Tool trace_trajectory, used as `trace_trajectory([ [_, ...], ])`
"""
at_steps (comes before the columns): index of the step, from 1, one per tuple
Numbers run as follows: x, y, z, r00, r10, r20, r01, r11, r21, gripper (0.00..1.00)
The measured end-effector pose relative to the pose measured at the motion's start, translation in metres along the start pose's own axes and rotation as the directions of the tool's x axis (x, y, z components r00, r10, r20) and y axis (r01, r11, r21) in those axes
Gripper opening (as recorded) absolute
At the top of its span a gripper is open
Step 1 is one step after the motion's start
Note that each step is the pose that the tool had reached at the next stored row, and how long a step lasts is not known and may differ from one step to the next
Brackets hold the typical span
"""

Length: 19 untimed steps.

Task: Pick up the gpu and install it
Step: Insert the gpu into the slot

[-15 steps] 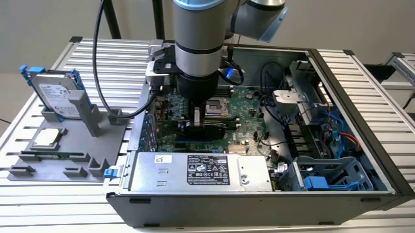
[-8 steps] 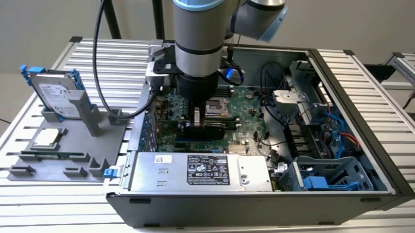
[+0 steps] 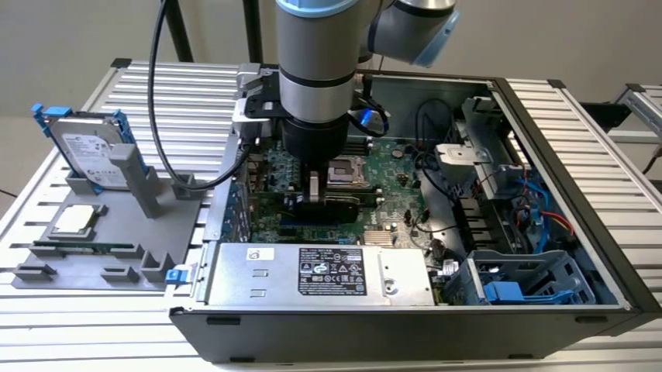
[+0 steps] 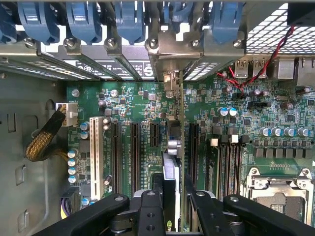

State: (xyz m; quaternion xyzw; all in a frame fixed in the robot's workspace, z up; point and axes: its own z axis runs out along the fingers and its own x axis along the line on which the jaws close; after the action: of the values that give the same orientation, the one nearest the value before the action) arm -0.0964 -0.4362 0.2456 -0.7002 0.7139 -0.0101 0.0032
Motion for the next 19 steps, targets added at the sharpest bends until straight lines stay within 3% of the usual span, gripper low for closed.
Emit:
trace_trajectory([
  [19,-0.0013,0.0001,0.0011,1.0000,0.000,-0.0012,0.000,1.0000,-0.0001,0.00],
])
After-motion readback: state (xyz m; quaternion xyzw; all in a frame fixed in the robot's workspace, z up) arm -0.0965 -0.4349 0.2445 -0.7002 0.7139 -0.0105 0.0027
